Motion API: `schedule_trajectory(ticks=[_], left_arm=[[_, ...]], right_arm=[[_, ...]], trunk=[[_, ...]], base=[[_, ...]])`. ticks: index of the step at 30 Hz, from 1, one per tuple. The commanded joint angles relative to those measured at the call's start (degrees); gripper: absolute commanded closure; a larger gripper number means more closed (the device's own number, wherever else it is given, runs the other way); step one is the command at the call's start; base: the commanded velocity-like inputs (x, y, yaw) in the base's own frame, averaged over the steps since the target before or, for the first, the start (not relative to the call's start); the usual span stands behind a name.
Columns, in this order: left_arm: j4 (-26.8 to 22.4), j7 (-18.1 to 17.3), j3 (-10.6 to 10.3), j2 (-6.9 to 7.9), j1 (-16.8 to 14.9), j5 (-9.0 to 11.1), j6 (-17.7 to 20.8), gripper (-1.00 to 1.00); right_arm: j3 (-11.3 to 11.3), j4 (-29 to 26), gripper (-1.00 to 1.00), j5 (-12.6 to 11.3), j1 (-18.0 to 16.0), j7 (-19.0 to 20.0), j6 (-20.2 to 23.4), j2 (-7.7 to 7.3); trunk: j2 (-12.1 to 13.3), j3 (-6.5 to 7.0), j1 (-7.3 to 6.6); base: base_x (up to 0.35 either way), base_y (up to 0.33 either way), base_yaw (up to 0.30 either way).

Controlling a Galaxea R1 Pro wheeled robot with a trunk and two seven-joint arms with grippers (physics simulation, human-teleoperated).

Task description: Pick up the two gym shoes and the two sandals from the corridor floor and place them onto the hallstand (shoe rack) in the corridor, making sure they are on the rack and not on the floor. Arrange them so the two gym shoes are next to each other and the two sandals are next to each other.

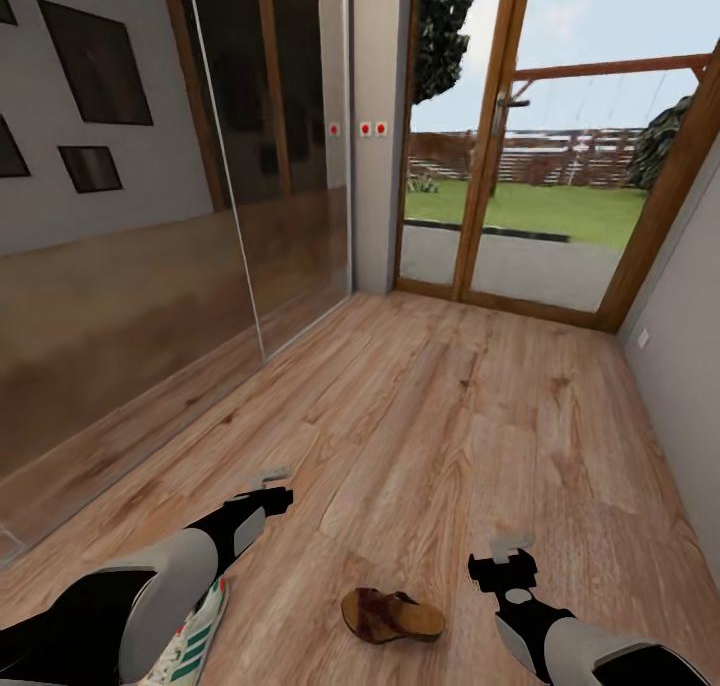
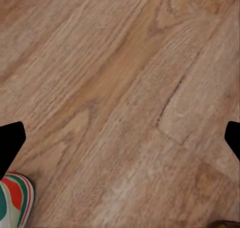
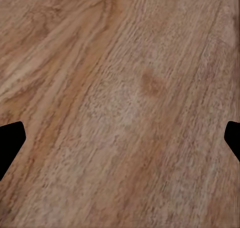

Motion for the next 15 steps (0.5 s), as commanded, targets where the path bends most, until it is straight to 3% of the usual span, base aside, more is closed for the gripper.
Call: schedule_trajectory(ticks=[1, 5, 15], left_arm=[[-0.09, 0.16, 0.23, -0.02, -0.02, 0.47, 0.25, -1.00], [-0.09, 0.16, 0.27, -0.02, -0.02, 0.47, 0.22, -1.00], [-0.09, 0.16, 0.27, -0.02, -0.02, 0.47, 0.18, -1.00]], right_arm=[[0.46, 0.20, -1.00, -0.36, -0.07, -0.06, -0.33, 0.02], [0.42, 0.20, -1.00, -0.37, -0.07, -0.06, -0.33, 0.00], [0.46, 0.20, -1.00, -0.33, -0.07, -0.06, -0.33, 0.02]], trunk=[[-0.02, -0.06, 0.01], [-0.02, -0.06, 0.01], [-0.02, -0.06, 0.01]], base=[[0.195, -0.270, 0.008], [0.120, -0.165, 0.005], [0.052, -0.058, 0.001]])
